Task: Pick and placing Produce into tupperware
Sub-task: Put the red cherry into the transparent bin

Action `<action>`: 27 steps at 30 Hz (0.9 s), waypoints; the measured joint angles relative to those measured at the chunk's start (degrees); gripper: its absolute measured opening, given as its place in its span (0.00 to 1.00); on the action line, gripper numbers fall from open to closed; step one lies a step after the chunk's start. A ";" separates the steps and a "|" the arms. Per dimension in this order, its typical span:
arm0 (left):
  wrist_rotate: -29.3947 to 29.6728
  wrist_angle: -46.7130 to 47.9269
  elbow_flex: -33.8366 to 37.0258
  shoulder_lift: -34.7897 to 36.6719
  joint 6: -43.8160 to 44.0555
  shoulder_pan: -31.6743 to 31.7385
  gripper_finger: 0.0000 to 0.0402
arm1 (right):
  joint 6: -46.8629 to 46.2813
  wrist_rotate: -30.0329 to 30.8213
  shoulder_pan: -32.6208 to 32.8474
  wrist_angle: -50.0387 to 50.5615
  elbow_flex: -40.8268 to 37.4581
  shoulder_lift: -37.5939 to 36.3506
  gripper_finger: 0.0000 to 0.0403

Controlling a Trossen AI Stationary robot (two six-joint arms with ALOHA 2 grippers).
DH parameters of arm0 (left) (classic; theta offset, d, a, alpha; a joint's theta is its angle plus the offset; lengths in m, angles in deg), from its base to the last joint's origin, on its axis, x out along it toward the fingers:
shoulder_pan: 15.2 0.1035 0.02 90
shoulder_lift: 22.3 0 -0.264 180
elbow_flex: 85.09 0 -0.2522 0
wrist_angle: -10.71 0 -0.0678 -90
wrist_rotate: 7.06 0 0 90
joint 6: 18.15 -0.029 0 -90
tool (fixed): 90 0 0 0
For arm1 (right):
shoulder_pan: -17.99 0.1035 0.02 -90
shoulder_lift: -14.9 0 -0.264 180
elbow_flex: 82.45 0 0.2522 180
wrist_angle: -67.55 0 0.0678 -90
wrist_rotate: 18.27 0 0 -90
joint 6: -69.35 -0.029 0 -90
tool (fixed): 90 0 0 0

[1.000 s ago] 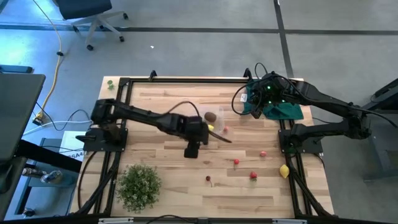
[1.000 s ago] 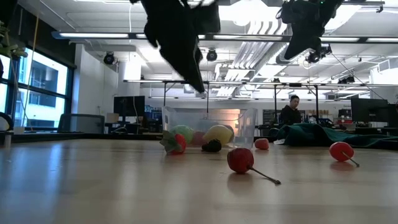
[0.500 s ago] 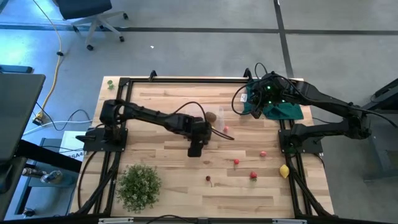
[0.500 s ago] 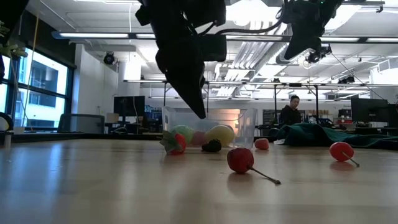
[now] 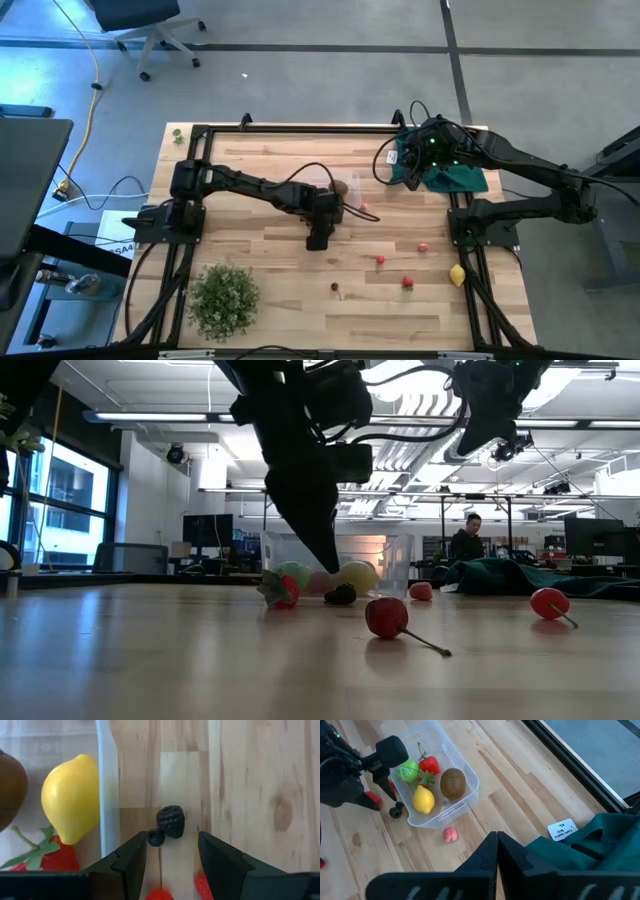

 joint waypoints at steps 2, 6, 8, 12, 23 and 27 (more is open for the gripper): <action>0.15 -0.35 0.00 -0.04 -0.02 0.17 0.41 | 0.00 -0.02 0.00 -0.04 0.00 0.02 0.00; 1.38 -0.62 0.00 -0.04 -0.52 0.86 0.41 | 0.00 -0.01 0.01 -0.04 0.00 0.00 0.00; 1.47 -0.69 0.00 -0.04 -0.74 1.35 0.41 | 0.00 -0.02 0.02 -0.04 0.00 0.02 0.00; 1.62 -0.96 0.00 -0.04 -1.46 2.47 0.41 | 0.00 -0.02 0.02 -0.02 0.00 0.02 0.00; 1.30 -1.11 0.00 -0.04 -1.79 3.34 0.41 | 0.02 -0.02 0.00 -0.02 0.00 0.00 0.00; 0.56 0.92 0.00 -0.04 -1.82 3.32 0.41 | 0.00 -0.01 0.00 -0.02 0.00 0.01 0.00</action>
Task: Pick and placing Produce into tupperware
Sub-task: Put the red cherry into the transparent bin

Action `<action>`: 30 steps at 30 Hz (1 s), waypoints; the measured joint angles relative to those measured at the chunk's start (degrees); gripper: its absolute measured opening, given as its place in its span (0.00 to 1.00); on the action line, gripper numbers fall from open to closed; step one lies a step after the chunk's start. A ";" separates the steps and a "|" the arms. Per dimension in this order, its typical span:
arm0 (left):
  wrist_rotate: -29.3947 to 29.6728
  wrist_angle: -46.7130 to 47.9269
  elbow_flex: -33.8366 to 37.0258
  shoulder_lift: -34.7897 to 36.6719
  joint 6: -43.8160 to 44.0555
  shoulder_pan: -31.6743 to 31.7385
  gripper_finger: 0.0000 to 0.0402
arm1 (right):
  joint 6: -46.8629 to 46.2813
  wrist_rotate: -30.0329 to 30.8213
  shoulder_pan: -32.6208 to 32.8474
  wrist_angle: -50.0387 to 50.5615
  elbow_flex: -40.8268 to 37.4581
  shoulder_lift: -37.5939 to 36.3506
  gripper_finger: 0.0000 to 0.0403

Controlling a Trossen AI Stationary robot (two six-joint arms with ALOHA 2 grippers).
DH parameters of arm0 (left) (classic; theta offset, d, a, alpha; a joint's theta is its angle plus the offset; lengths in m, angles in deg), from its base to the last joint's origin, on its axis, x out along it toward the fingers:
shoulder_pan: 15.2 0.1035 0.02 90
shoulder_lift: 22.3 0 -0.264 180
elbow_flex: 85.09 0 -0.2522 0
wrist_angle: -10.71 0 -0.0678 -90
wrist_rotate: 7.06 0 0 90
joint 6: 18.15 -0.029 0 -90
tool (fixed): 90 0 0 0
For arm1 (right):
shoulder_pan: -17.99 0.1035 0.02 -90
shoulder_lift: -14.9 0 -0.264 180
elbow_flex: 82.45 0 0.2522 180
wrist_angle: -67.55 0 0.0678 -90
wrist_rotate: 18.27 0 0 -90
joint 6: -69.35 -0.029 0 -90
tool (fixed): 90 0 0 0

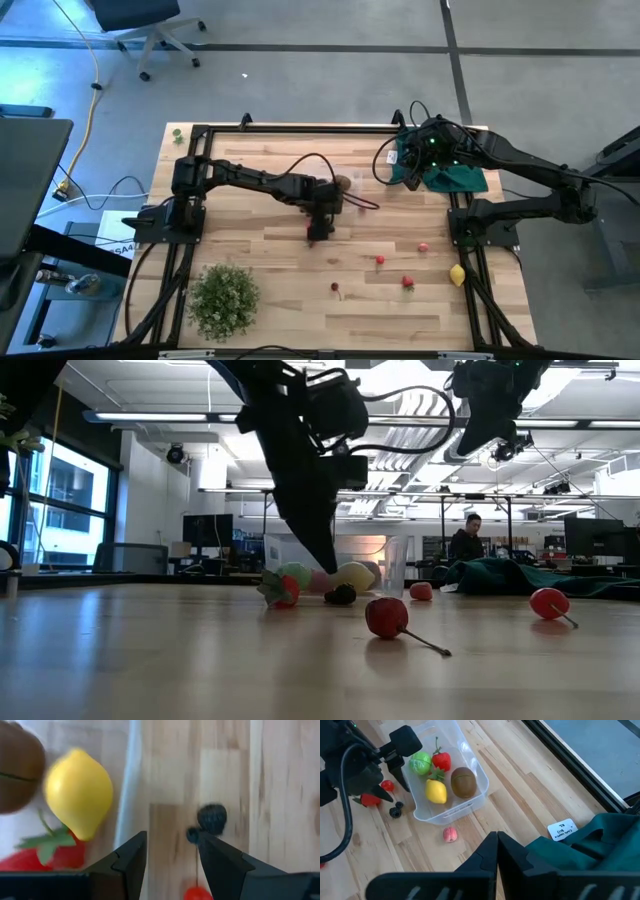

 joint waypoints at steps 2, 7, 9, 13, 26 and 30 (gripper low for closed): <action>-1.21 2.01 0.00 0.27 -0.82 0.02 0.41 | 0.00 -0.02 0.00 0.00 0.00 0.01 0.00; -2.31 5.97 0.02 1.43 -5.12 0.00 0.41 | 0.00 0.01 0.01 0.00 0.00 -0.02 0.00; -2.48 6.24 -0.07 1.57 -6.95 0.00 0.41 | 0.00 -0.01 0.02 0.00 0.00 0.01 0.00; -3.63 8.14 0.28 1.55 -10.15 0.00 0.41 | 0.00 -0.01 0.02 0.02 0.00 0.01 0.00; -5.99 8.70 2.16 1.53 -13.40 0.00 0.41 | 0.00 -0.01 0.02 0.02 0.00 0.00 0.00; -6.66 9.00 2.16 1.53 -14.16 0.00 0.41 | 0.00 0.00 0.00 0.02 0.00 0.01 0.00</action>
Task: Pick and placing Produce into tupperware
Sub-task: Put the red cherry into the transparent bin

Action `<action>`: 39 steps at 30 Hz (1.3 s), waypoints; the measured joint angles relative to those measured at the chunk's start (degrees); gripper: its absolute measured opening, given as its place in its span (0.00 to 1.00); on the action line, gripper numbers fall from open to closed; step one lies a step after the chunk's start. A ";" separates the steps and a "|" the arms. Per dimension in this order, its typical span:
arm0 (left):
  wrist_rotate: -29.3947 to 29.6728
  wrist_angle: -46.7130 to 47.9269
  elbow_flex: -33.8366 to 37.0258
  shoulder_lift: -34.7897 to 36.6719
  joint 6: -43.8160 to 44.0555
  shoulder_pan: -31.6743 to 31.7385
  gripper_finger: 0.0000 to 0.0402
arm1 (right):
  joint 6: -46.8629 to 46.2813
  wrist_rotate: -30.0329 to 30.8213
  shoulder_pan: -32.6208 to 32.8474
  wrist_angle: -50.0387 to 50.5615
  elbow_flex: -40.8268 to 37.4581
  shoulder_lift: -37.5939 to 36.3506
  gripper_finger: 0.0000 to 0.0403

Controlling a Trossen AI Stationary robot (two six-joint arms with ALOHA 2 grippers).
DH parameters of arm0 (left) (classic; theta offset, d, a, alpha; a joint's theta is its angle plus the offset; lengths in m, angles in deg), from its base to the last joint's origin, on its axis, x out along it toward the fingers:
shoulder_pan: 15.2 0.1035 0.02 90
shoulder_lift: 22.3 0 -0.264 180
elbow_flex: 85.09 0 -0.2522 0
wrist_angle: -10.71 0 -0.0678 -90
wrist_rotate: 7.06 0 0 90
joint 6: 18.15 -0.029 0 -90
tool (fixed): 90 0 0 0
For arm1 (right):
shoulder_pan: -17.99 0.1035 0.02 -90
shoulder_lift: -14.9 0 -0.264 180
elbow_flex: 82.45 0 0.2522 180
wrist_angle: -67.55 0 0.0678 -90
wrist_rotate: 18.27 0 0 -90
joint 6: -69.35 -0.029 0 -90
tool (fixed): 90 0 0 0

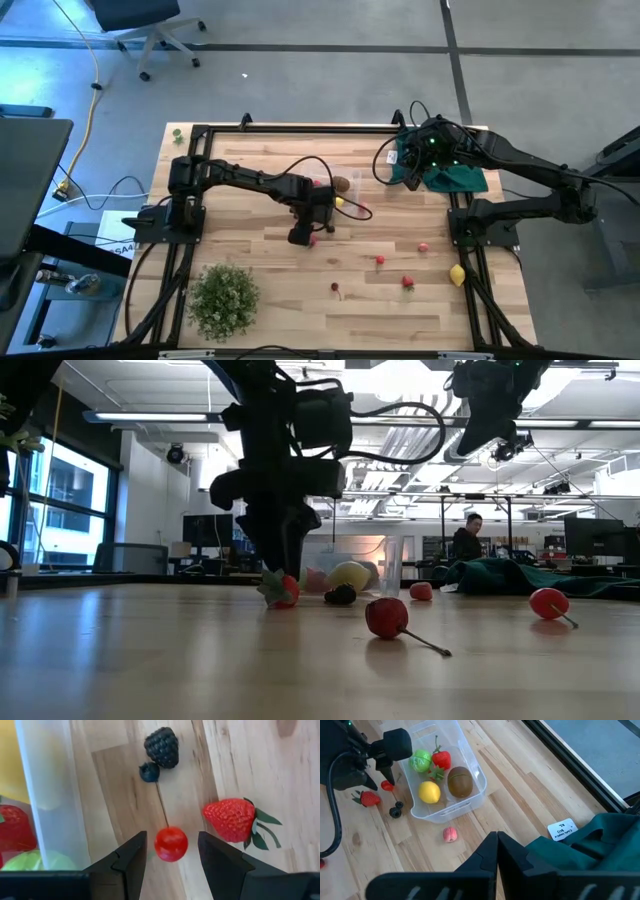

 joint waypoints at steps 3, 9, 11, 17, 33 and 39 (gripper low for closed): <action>-0.14 -0.15 0.00 0.00 -0.15 0.00 0.41 | 0.00 -0.02 0.00 0.00 0.00 0.00 0.00; 0.76 0.25 -0.01 0.79 -0.91 -0.15 0.41 | 0.00 0.00 0.02 0.00 0.00 0.00 0.00; 1.64 0.30 0.04 1.15 -1.85 -0.49 0.41 | 0.00 -0.02 0.00 0.00 0.00 0.00 0.00; 5.16 0.14 0.00 1.25 -3.56 -2.21 0.41 | 0.00 0.00 0.01 0.00 0.00 -0.02 0.00; 12.74 1.11 0.00 1.25 -5.13 -4.98 0.41 | 0.00 -0.02 0.01 0.00 0.00 -0.02 0.00; 14.00 0.73 0.00 1.22 -5.11 -6.05 0.41 | 0.00 -0.02 0.02 0.00 0.00 -0.02 0.00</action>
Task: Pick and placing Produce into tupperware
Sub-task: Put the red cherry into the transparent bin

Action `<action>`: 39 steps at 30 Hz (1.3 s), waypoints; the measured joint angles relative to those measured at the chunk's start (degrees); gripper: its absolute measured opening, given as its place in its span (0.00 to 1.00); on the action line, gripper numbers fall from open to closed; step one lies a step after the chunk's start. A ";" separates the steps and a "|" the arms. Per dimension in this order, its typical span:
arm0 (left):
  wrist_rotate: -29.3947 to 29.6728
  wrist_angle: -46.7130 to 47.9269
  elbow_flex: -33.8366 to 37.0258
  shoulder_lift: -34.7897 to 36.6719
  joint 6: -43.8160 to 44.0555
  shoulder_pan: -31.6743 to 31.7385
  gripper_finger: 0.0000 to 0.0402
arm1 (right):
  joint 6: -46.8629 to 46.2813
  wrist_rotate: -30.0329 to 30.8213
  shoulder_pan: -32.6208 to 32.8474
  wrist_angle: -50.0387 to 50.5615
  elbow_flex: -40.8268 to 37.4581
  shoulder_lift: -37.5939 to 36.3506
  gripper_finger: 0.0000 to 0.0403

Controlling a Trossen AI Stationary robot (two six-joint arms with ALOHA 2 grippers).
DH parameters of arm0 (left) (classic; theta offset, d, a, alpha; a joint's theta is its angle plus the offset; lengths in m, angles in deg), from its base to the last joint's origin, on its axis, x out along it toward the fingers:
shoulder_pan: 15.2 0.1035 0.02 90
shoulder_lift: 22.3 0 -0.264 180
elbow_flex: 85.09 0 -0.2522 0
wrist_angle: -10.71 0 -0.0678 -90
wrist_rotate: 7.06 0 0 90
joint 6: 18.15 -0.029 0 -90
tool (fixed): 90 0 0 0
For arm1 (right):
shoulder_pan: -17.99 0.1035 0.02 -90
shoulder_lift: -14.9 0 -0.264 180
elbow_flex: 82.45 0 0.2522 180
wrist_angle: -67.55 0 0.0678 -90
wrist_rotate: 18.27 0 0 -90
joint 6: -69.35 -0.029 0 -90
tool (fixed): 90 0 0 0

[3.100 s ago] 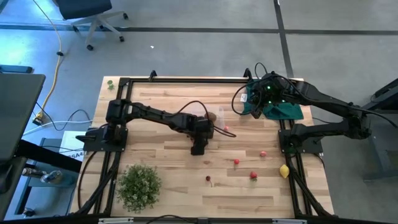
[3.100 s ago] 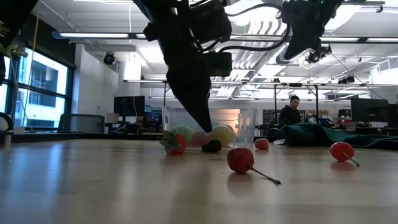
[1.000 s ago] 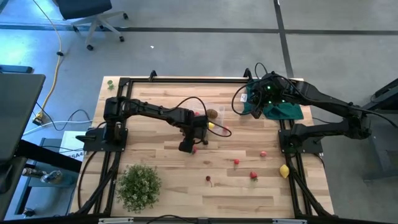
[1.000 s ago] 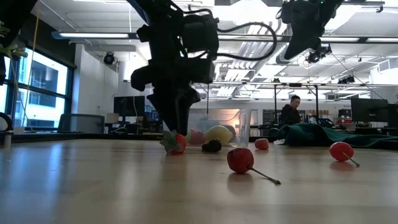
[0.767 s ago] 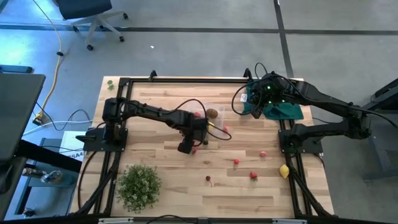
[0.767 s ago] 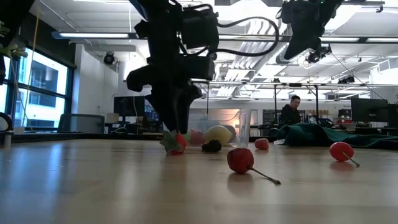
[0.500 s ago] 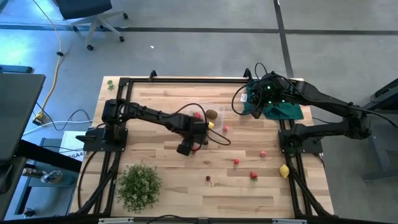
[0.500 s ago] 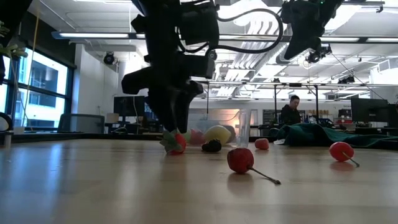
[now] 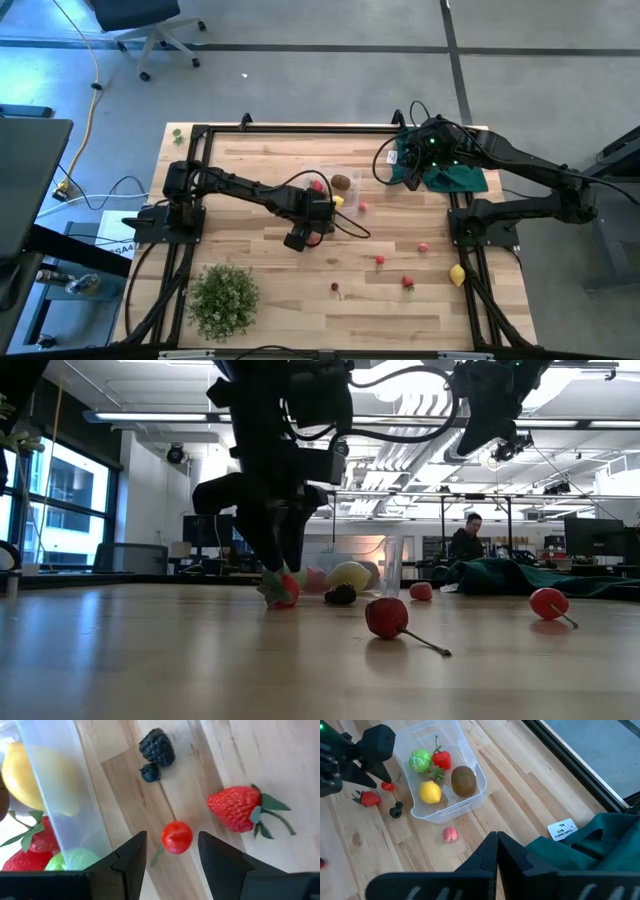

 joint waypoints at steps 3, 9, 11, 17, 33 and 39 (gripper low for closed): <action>1.20 -0.08 0.00 0.00 0.11 -0.48 0.41 | 0.00 0.02 0.00 0.00 0.00 0.00 0.00; 1.36 -0.30 0.10 -0.04 1.07 -0.44 0.41 | 0.00 0.01 -0.01 0.00 0.00 0.02 0.00; 1.31 -1.73 1.26 -0.02 1.46 -0.44 0.41 | 0.00 0.02 -0.02 0.00 0.00 0.02 0.00; -0.01 -4.68 4.39 -0.09 4.35 -0.44 0.41 | 0.00 0.02 0.00 0.00 0.00 0.02 0.00; 0.49 -5.70 4.39 -0.09 2.79 -0.33 0.41 | 0.00 0.02 0.00 0.00 0.00 0.02 0.00; -0.17 -6.42 4.47 -0.75 2.79 -0.33 0.41 | 0.00 0.01 -0.02 0.01 0.00 0.00 0.00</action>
